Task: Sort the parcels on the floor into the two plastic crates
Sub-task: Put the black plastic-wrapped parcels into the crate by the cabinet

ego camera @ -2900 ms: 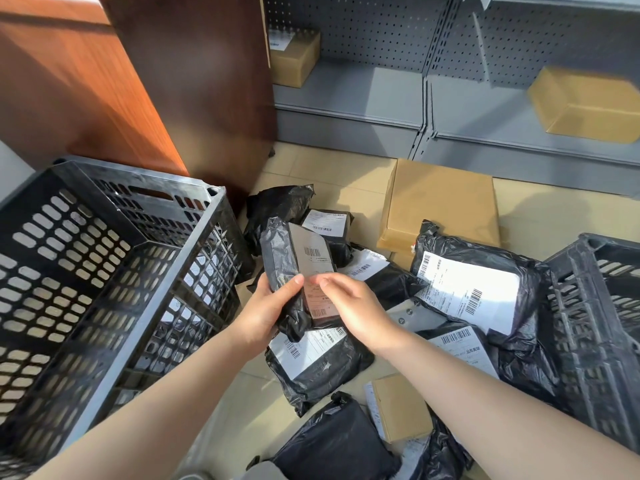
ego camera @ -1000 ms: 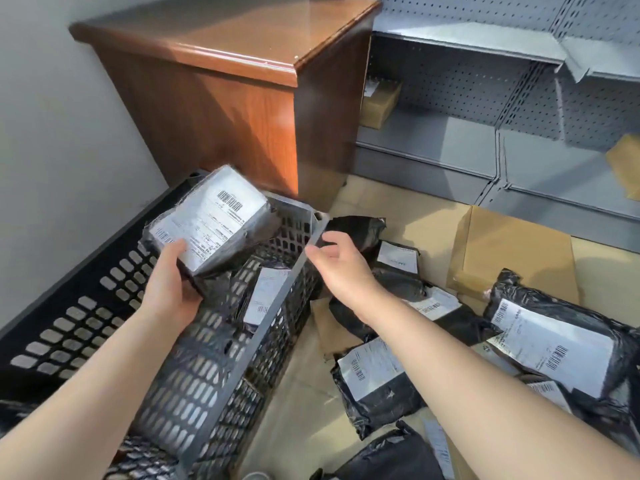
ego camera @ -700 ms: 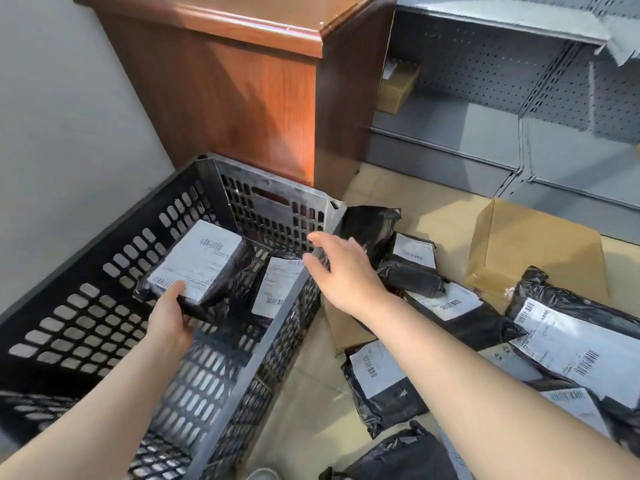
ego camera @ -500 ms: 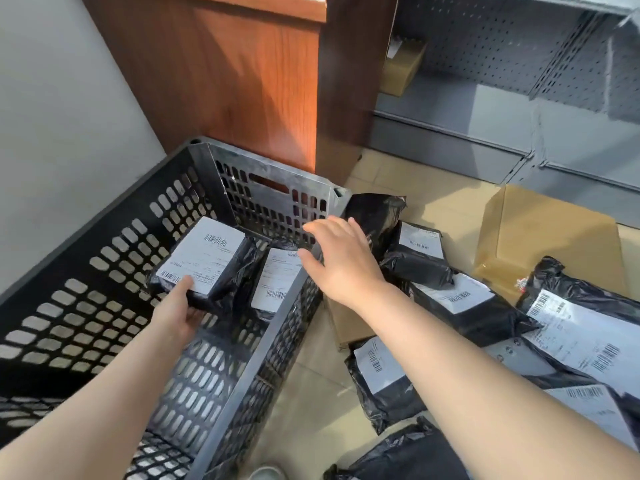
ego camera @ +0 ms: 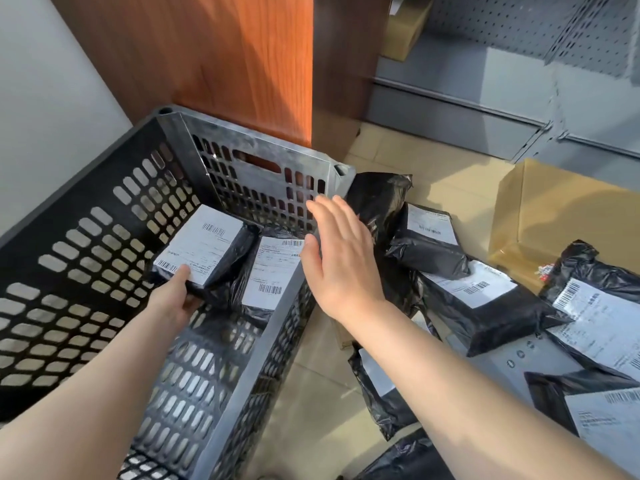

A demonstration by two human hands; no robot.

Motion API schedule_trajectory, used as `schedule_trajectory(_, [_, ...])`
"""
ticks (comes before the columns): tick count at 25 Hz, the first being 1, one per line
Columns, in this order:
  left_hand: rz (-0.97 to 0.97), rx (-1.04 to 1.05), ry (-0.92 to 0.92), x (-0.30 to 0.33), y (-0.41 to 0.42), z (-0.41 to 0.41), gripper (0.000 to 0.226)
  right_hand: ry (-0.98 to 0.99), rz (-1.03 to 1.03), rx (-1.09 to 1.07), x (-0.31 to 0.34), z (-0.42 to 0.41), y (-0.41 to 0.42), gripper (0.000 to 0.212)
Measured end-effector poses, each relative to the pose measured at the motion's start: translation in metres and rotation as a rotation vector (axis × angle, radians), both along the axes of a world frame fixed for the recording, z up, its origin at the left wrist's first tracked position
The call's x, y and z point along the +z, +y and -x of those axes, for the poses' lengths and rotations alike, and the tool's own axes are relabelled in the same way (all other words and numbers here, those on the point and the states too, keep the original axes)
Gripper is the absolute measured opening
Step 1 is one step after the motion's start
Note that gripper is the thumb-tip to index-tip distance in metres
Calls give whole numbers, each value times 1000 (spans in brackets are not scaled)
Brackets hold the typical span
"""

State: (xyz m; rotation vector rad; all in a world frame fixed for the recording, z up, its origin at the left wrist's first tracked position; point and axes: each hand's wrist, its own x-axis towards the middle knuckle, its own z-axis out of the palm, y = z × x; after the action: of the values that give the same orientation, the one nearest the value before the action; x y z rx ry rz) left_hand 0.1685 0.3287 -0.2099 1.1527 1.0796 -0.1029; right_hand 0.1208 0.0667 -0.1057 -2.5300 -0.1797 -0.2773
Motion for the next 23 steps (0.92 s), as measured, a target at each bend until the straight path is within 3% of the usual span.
schedule_trajectory(6, [-69,-17,8,-16,-16,-16,35,1,-105,21,-6,-2,0,54])
schedule_trajectory(11, [49,-6,0,-12,-31,-18,44,-12,-171,42,-10,-3,-2,51])
schedule_trajectory(18, [30,-47,55,6,-33,-14,57,62,-134,63,-1,-2,-5,47])
schedule_trajectory(23, [-37,5,4,39,-40,-8,40,223,-154,137,22,4,-15,56])
